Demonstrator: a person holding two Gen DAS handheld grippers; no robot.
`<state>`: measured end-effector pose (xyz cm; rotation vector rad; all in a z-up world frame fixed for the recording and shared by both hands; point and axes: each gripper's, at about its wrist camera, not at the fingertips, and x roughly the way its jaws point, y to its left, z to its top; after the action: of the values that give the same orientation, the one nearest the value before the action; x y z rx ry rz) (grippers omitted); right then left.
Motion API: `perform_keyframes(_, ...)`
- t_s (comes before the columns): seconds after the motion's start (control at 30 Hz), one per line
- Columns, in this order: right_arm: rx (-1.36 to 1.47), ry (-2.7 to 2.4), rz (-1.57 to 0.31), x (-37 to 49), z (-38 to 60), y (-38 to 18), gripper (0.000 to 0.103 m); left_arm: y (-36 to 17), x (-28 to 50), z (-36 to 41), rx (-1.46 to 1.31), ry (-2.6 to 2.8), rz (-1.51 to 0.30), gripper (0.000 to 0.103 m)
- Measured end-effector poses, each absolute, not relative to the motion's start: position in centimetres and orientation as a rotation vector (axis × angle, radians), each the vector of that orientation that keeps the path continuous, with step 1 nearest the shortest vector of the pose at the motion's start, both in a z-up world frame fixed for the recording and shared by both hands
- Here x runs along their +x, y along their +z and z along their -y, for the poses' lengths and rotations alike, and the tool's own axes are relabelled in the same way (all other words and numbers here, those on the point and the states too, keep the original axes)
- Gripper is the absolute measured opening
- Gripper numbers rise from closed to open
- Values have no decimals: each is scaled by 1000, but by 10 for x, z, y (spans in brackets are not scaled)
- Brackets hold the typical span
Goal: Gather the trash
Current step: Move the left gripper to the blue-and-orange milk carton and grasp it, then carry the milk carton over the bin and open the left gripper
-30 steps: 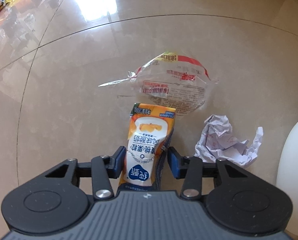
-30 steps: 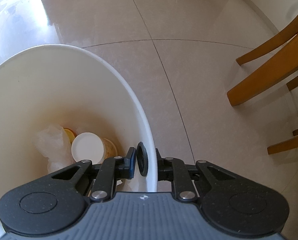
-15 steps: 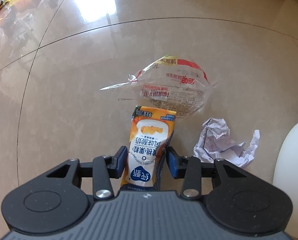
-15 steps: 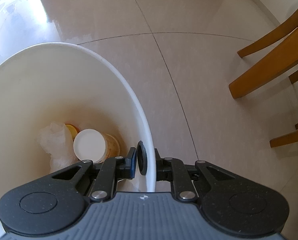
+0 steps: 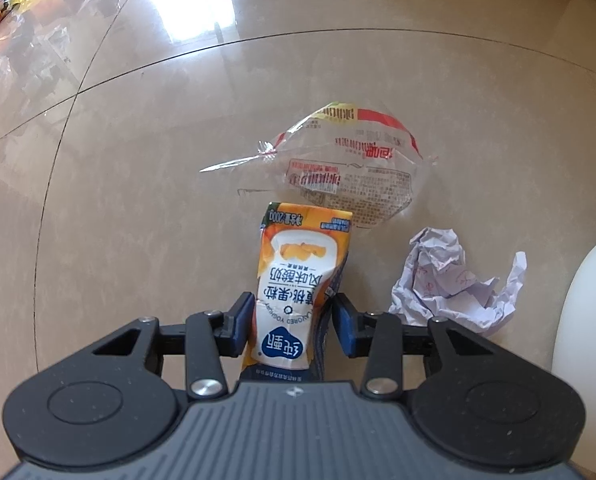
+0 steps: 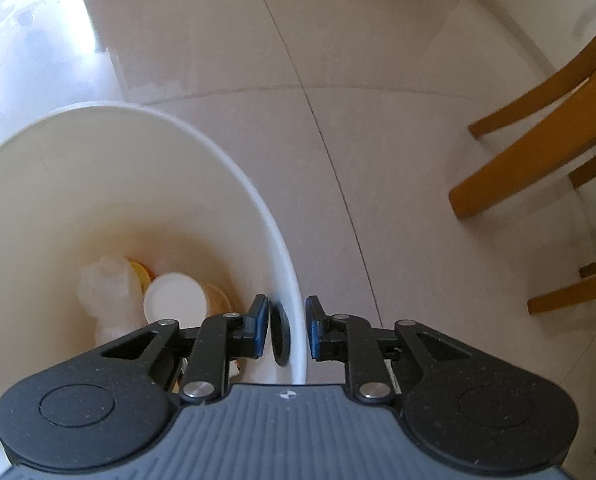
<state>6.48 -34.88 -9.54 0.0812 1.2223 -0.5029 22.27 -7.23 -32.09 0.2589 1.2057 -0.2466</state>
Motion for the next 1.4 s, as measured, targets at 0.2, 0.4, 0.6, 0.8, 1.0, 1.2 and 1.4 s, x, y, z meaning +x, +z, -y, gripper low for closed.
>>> perform_keyframes(0.2, 78, -507, -1246, 64, 349, -99, 24, -323, 226, 70, 253, -240, -1215, 41)
perform_keyframes(0.4, 88, -512, -1253, 64, 354, -102, 20, -321, 226, 71, 259, -256, -1203, 32)
perform_keyframes(0.6, 78, -521, -1252, 64, 353, -102, 21, -310, 224, 68, 303, -278, -1178, 31)
perform_keyframes(0.8, 67, -524, -1252, 65, 348, -101, 21, -298, 220, 61, 342, -305, -1188, 31)
perform_keyframes(1.0, 38, -531, -1251, 66, 340, -100, 23, -273, 215, 53, 358, -330, -1194, 31)
perform_keyframes(1.2, 47, -542, -1250, 66, 340, -97, 23, -230, 203, 49, 389, -387, -1222, 31)
perform_keyframes(1.4, 39, -540, -1249, 65, 340, -97, 23, -142, 187, 61, 427, -540, -1197, 31)
